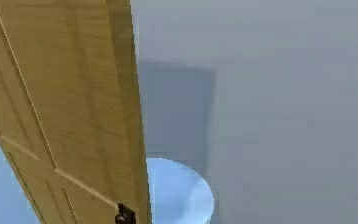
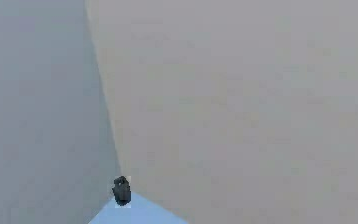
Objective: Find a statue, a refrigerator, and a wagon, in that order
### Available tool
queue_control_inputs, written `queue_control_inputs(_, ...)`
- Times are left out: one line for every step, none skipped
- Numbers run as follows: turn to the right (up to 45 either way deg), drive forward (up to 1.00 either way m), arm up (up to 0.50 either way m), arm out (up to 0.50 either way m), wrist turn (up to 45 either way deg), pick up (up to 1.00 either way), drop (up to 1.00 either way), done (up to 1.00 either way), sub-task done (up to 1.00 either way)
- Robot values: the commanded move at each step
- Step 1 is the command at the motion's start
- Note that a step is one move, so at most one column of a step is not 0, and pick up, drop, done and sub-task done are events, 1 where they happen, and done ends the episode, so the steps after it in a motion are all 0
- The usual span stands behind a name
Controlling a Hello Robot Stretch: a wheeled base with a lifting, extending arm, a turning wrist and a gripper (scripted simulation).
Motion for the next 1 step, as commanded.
queue_control_inputs(-45.0,0.00,0.00,0.00,0.0,0.00,0.00,0.00,0.00)
